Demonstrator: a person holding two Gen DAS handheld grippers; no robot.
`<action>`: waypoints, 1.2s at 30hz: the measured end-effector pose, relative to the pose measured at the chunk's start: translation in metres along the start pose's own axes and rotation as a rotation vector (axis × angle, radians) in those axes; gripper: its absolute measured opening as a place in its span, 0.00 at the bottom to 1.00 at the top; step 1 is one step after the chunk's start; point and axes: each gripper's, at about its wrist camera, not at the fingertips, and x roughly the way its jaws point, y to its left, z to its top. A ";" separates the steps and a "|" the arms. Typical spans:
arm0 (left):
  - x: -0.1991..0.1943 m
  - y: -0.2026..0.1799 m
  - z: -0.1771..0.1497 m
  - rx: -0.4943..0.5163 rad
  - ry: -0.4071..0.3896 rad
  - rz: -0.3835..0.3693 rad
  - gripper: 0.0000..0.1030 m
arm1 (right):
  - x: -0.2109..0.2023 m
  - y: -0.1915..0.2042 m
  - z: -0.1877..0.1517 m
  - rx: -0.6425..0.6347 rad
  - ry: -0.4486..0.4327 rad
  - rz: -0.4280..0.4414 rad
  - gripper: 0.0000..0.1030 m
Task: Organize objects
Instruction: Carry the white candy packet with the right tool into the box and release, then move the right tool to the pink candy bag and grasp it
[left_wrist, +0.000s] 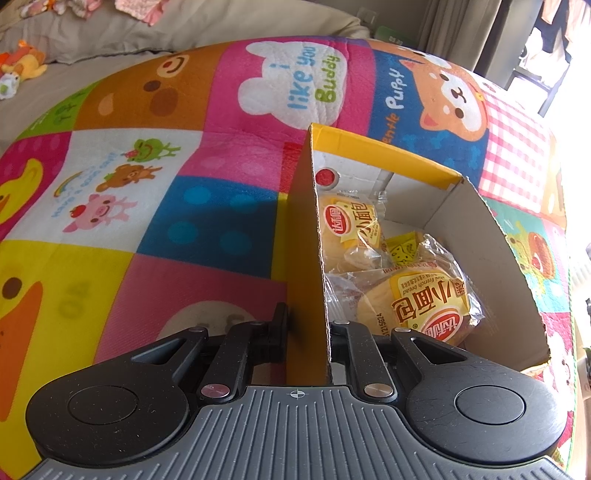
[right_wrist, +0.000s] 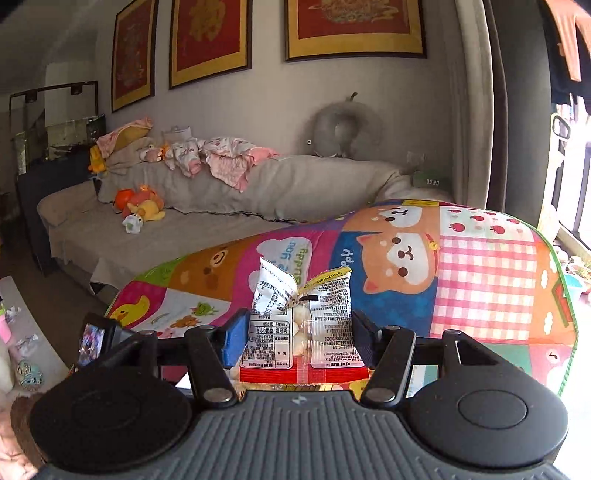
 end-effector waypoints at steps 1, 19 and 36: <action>0.000 0.000 0.000 0.001 0.000 0.000 0.14 | 0.012 -0.001 0.004 0.013 0.001 -0.003 0.57; 0.002 0.001 0.000 -0.004 -0.006 -0.009 0.15 | 0.058 -0.072 -0.047 0.424 0.207 0.190 0.83; 0.002 -0.002 -0.001 0.005 0.000 0.015 0.14 | -0.019 -0.098 -0.148 0.279 0.290 -0.084 0.87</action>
